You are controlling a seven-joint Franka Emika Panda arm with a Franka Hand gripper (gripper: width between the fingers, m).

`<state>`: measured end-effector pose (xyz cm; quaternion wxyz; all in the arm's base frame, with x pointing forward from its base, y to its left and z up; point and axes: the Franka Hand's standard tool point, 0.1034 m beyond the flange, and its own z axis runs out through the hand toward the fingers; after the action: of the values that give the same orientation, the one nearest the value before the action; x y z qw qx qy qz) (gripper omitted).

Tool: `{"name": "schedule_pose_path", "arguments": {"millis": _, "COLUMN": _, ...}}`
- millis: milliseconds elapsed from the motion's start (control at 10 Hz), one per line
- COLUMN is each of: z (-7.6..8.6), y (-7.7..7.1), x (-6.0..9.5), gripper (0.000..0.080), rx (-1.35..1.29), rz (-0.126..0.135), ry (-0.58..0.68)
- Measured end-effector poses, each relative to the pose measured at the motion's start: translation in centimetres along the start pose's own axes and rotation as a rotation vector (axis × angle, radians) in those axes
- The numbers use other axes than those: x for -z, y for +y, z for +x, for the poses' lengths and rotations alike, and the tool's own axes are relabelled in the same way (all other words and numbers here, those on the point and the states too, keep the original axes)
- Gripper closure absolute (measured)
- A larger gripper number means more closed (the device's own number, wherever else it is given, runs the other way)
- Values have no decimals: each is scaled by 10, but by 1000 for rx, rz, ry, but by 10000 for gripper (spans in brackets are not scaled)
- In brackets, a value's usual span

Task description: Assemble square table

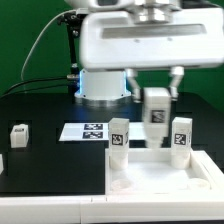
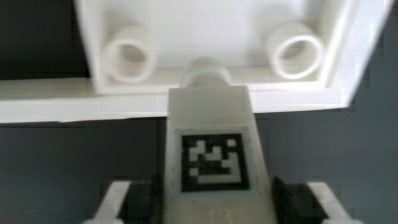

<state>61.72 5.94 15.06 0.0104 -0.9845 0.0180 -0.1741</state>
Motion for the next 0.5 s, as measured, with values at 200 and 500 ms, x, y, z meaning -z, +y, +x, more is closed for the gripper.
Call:
{"name": "schedule_pose_path", "arguments": {"millis": 200, "z": -1, "y": 3, "x": -1, "gripper": 515, "rx": 5, "rz": -3, "ry": -2}}
{"name": "schedule_pose_path", "arguments": {"millis": 500, "z": -5, "y": -26, "x": -17, "gripper": 515, "rx": 13, "rz": 10, "ry": 48}}
